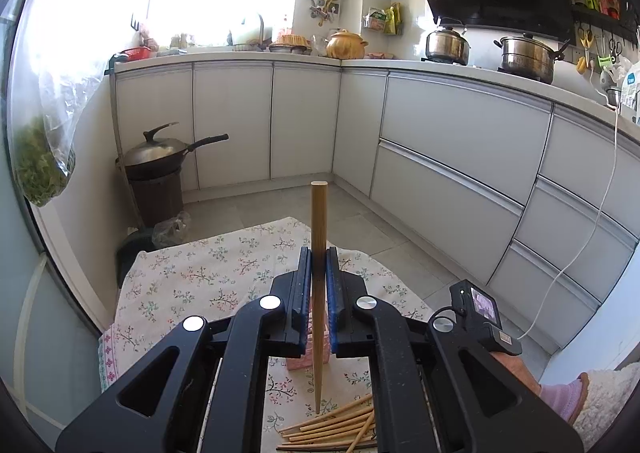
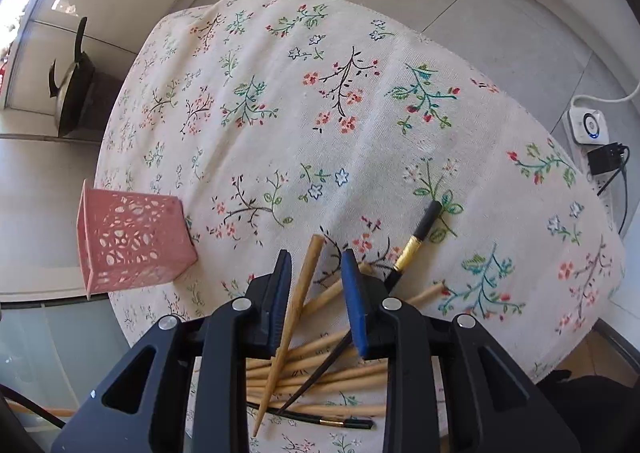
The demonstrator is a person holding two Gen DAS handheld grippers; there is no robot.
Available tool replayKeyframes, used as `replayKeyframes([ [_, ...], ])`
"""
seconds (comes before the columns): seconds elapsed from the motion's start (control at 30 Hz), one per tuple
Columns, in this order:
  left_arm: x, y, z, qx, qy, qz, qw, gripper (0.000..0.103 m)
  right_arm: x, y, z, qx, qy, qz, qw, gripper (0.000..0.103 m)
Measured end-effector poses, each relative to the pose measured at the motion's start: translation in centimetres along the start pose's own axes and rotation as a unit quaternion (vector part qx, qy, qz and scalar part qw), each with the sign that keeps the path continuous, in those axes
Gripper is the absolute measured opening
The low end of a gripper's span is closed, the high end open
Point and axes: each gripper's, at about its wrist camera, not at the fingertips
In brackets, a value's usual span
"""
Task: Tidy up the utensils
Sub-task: 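Carry both sticks over the pink holder and open both grippers to drop them in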
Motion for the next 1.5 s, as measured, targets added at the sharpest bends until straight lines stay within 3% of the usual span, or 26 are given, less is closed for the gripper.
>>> replayKeyframes([
  [0.2, -0.1, -0.3, 0.0, -0.001, -0.004, -0.004, 1.0, 0.007, -0.3, -1.3, -1.3, -0.013, 0.022, -0.014, 1.0, 0.027],
  [0.3, -0.1, -0.4, -0.1, 0.003, -0.002, -0.005, 1.0, 0.007, -0.6, -2.6, -2.0, -0.025, 0.028, -0.022, 0.999, 0.015],
  [0.5, -0.1, -0.3, -0.9, 0.015, 0.018, 0.002, 0.9997, 0.007, -1.0, -1.9, -3.1, -0.004, 0.054, 0.02, 0.998, 0.008],
  [0.8, 1.7, -0.1, -2.3, 0.01, 0.065, 0.04, 0.997, 0.007, -2.4, 7.1, -6.1, 0.079, 0.116, 0.088, 0.986, 0.008],
  [0.9, 3.1, -0.5, -2.5, 0.007, 0.085, 0.054, 0.9949, 0.007, -2.7, 12.0, -7.3, 0.117, 0.142, 0.138, 0.973, 0.008],
  [1.13, 4.8, -3.6, -2.4, 0.042, 0.104, 0.065, 0.9916, 0.007, -1.7, 19.5, -7.4, 0.165, 0.146, 0.218, 0.951, 0.008],
  [1.4, 3.7, -9.0, -5.0, 0.079, 0.157, 0.035, 0.9838, 0.007, 0.6, 22.3, -5.9, 0.207, 0.113, 0.241, 0.942, 0.008],
  [1.5, 1.7, -10.7, -7.1, 0.076, 0.212, 0.018, 0.9742, 0.008, 1.1, 21.7, -5.7, 0.213, 0.106, 0.23, 0.944, 0.008],
])
Point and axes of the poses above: each gripper's, at about its wrist camera, not at the fingertips, and y roughly against the way its jaws point, z to its right, x to its top, and after that the axes turned 6 degrees about -y, right-handed
